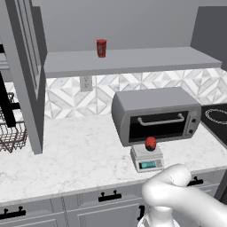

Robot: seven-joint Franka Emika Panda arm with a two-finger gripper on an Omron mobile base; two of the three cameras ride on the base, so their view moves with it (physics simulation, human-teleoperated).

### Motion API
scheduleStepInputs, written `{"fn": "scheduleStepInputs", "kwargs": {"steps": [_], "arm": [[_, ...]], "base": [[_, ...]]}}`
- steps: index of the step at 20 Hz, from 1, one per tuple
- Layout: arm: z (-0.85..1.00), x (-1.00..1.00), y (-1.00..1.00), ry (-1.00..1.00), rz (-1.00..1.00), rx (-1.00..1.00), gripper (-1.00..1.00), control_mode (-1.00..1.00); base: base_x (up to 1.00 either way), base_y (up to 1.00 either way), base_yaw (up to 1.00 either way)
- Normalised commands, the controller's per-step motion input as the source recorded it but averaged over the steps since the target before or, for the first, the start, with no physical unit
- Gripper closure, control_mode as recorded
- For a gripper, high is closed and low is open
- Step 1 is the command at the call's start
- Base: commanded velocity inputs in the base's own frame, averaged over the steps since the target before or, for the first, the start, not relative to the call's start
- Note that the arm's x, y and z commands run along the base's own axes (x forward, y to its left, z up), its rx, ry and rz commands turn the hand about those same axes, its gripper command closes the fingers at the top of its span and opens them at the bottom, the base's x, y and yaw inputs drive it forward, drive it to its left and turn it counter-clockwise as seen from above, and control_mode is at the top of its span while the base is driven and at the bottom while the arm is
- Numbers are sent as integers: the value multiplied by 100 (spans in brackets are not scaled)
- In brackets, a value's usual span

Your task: Pick the jam and place it on the digital scale for weighing, and close the cabinet.

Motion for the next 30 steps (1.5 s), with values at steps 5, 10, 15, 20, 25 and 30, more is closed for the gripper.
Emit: {"fn": "scheduleStepInputs", "kwargs": {"steps": [5,10,15,20,25,30], "arm": [[46,-69,54,-8,0,-16,-100,-100],[65,-60,88,-10,0,-28,-100,-100],[70,-59,86,-9,0,-29,-100,-100],[46,-63,99,-8,-7,-33,-100,-100],[23,-12,100,0,-23,-39,-100,-100],[8,40,100,3,-32,-36,-100,-100]], "base": [[0,0,0],[0,0,0],[0,0,0],[0,0,0],[0,0,0],[0,0,0]]}}
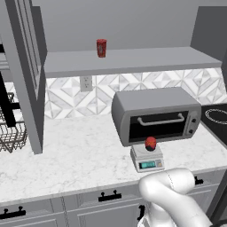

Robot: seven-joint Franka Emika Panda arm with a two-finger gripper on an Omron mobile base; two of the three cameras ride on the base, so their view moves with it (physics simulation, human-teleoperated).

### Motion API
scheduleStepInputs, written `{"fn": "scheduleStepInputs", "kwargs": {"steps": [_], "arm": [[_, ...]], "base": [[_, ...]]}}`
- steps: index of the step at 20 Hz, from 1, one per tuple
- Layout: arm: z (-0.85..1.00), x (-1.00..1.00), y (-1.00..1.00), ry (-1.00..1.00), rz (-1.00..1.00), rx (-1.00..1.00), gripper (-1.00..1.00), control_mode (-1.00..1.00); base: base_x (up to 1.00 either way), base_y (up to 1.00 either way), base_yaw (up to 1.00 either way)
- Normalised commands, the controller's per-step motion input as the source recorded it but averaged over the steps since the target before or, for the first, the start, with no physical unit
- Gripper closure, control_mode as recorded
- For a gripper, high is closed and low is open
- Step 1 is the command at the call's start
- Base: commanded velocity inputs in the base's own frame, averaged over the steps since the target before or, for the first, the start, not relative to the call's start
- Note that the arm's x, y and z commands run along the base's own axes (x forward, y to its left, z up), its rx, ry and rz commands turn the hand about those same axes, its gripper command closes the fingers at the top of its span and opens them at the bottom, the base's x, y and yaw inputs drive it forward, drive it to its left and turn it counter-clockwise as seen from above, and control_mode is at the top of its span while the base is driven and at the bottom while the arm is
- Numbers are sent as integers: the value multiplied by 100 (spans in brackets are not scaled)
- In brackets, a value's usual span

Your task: Pick the jam and place it on the digital scale for weighing, and close the cabinet.

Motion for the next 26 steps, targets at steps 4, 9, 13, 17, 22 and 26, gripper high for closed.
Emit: {"fn": "scheduleStepInputs", "kwargs": {"steps": [4,9,13,17,22,26], "arm": [[0,60,100,7,-35,-32,-100,-100],[0,65,100,2,-33,-28,-100,-100],[4,60,61,0,-27,-18,-100,-100],[-9,86,6,1,-6,-2,-100,-100],[-17,98,0,1,0,0,-100,-100],[-3,85,0,0,0,0,-100,-100]], "base": [[0,0,0],[0,0,0],[0,0,0],[0,0,0],[0,0,0],[0,0,0]]}}
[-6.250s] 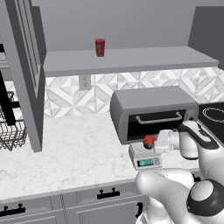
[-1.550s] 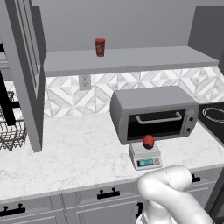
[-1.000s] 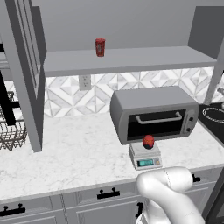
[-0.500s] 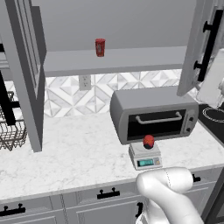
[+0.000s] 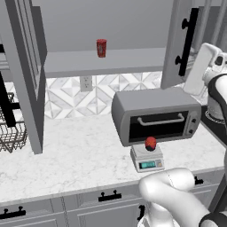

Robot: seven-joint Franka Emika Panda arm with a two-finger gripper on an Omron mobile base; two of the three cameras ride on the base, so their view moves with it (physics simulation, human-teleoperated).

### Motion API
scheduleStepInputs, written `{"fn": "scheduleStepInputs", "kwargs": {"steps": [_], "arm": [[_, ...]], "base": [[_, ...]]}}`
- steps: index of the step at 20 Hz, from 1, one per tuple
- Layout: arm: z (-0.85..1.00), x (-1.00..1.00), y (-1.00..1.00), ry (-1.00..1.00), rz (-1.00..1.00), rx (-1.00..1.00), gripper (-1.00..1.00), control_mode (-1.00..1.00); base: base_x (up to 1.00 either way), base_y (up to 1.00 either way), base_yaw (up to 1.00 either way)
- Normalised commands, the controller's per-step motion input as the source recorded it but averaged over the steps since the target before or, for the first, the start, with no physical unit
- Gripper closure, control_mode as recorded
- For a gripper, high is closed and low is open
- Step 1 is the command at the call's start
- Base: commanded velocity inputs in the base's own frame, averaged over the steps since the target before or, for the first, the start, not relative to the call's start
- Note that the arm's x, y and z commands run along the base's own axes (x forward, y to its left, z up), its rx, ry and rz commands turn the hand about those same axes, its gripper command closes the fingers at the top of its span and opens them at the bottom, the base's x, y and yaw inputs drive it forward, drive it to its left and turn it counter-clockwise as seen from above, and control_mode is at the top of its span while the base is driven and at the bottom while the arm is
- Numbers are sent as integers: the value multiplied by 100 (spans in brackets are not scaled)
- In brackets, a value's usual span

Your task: Pick the jam and place it on the digital scale for weighing, and close the cabinet.

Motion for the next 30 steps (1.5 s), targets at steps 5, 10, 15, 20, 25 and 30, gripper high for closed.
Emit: {"fn": "scheduleStepInputs", "kwargs": {"steps": [5,10,15,20,25,30], "arm": [[-18,72,0,-12,0,0,-100,-100],[-29,75,0,-12,0,0,-100,-100],[-25,76,0,-8,0,0,-100,-100],[-2,59,0,-1,0,0,-100,-100],[-6,63,0,0,0,0,-100,-100],[-9,29,-3,-4,0,0,-100,-100]], "base": [[0,0,0],[0,0,0],[0,0,0],[0,0,0],[0,0,0],[0,0,0]]}}
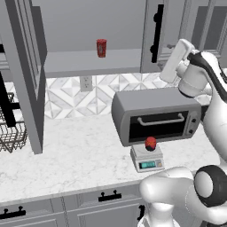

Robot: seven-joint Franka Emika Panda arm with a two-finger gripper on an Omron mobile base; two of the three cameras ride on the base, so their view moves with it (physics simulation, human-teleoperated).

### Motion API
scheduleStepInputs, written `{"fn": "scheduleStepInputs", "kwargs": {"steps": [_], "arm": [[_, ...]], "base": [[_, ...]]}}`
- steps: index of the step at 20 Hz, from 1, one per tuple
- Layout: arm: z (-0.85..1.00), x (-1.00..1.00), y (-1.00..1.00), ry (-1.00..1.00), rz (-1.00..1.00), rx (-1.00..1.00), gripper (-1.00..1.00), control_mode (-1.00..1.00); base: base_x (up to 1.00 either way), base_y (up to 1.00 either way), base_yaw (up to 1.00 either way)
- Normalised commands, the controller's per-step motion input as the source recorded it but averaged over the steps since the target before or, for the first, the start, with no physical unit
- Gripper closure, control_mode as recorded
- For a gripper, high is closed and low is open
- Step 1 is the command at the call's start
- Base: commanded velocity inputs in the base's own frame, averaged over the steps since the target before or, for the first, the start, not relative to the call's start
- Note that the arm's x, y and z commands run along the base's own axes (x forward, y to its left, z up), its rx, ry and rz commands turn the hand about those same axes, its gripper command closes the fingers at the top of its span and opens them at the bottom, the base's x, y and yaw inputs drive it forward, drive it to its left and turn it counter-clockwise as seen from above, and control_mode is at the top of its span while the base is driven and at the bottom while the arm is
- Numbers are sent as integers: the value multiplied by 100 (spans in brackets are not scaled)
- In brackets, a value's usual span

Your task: Pick the jam and place it on the digital scale for weighing, and close the cabinet.

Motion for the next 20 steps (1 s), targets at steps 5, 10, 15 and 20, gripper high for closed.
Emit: {"fn": "scheduleStepInputs", "kwargs": {"steps": [5,10,15,20], "arm": [[32,-94,-34,-19,-7,4,-100,-100],[59,-100,-19,-2,-7,0,-100,-100],[48,-97,-28,28,-17,-11,-100,-100],[40,-71,1,-6,-4,-34,-100,-100]], "base": [[0,0,0],[0,0,0],[0,0,0],[0,0,0]]}}
